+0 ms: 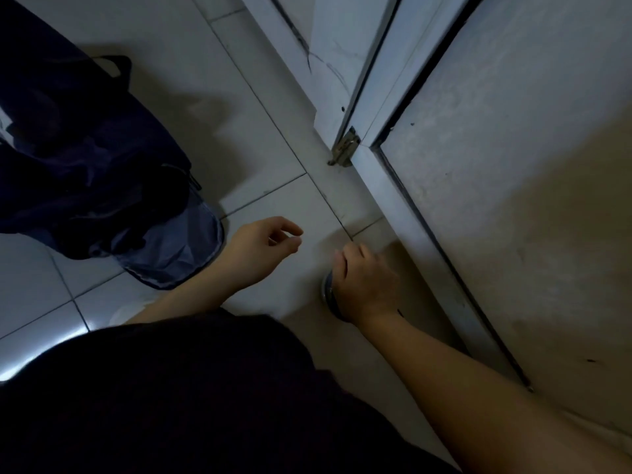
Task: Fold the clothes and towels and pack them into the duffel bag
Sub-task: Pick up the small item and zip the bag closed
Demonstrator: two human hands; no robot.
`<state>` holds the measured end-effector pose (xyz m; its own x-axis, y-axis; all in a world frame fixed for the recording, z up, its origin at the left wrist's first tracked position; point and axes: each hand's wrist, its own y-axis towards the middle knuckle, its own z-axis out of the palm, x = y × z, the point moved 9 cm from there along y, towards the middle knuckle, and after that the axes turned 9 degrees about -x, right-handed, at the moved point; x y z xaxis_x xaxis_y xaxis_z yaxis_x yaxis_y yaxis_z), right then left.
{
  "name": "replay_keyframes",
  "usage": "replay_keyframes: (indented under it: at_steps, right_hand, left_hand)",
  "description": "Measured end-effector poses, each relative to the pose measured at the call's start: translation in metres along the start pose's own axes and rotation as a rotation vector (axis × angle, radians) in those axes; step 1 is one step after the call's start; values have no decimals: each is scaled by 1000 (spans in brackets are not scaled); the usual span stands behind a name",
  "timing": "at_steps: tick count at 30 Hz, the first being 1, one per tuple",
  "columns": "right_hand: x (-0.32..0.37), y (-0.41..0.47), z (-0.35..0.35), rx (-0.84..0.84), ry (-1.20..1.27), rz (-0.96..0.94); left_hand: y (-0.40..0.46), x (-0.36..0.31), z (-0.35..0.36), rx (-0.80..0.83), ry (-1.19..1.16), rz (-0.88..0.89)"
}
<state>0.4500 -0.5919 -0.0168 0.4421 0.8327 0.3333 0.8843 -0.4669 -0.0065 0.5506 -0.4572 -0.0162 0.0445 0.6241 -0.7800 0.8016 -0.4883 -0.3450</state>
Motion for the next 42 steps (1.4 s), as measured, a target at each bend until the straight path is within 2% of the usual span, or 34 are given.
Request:
replay_keyframes:
  at_steps: [2, 4, 7, 11, 15, 22, 25, 29, 31, 33, 38, 42]
  right_hand:
    - [1, 1, 2, 43, -28, 19]
    - [0, -1, 5, 92, -33, 42]
    - [0, 0, 2, 68, -3, 35]
    - [-2, -1, 7, 101, 51, 62]
    - [-3, 0, 8, 134, 71, 62]
    - [-3, -1, 1, 97, 91, 37]
    - [-6, 1, -4, 142, 226, 197]
    - [21, 17, -14, 184, 637, 449]
    - [54, 32, -18, 206, 755, 416]
    - [88, 45, -17, 217, 793, 359]
    - [155, 61, -4, 185, 883, 255]
    - [190, 61, 16, 252, 934, 200]
  left_hand:
    - [1, 6, 0, -11, -27, -26]
    - [-2, 13, 13, 69, 23, -33]
    - [-6, 22, 28, 163, 113, -32]
    - [-6, 25, 32, 183, 128, -36]
    - [-14, 32, 33, 207, 98, -64]
    - [-23, 52, 34, 195, -90, -187]
    - [-24, 64, 30, 114, -201, -259]
    - [-34, 83, 20, -73, -696, -566]
    - [-41, 88, 16, -48, -988, -710]
    - [-39, 88, -1, -37, -1189, -726]
    - [-43, 113, -74, -265, -1193, -707]
    - [-63, 140, -105, -411, -1204, -699]
